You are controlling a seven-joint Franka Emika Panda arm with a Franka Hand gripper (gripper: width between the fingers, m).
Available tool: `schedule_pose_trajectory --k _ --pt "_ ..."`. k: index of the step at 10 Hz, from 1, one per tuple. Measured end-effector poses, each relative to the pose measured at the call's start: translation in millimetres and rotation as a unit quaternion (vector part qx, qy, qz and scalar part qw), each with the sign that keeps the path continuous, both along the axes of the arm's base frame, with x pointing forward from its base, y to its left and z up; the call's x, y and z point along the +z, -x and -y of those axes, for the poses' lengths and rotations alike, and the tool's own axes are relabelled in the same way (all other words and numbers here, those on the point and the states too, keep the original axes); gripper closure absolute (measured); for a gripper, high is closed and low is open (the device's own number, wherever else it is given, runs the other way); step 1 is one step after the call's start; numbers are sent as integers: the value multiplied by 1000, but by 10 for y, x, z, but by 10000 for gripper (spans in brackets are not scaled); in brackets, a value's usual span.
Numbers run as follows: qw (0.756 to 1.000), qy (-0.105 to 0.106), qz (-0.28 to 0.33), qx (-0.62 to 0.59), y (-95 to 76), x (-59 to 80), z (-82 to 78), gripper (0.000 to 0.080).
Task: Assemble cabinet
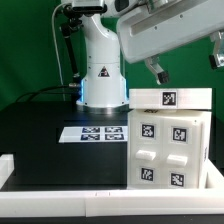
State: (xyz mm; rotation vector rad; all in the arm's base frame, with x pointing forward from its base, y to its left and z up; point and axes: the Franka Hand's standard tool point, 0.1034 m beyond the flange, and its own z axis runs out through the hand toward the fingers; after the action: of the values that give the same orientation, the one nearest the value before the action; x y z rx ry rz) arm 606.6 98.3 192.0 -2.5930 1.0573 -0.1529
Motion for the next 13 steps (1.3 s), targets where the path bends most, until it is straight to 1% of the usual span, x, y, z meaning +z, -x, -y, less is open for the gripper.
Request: schedule_pose_trajectory --k 2,3,4,5,7,8,11,12,13 --pt "994 24 28 100 -1 0 4 2" --pt "980 54 51 184 -8 7 18 2" --pt "956 86 69 271 -13 14 25 2" --pt "935 105 79 328 -22 25 28 2" --pt "868 154 94 463 -8 26 -12 2" --pt "862 156 95 473 -5 23 1 2" --pt "801 172 115 561 -7 18 28 2" --pt "774 180 123 595 -8 15 39 2" --pt "717 196 135 655 0 -9 57 2"
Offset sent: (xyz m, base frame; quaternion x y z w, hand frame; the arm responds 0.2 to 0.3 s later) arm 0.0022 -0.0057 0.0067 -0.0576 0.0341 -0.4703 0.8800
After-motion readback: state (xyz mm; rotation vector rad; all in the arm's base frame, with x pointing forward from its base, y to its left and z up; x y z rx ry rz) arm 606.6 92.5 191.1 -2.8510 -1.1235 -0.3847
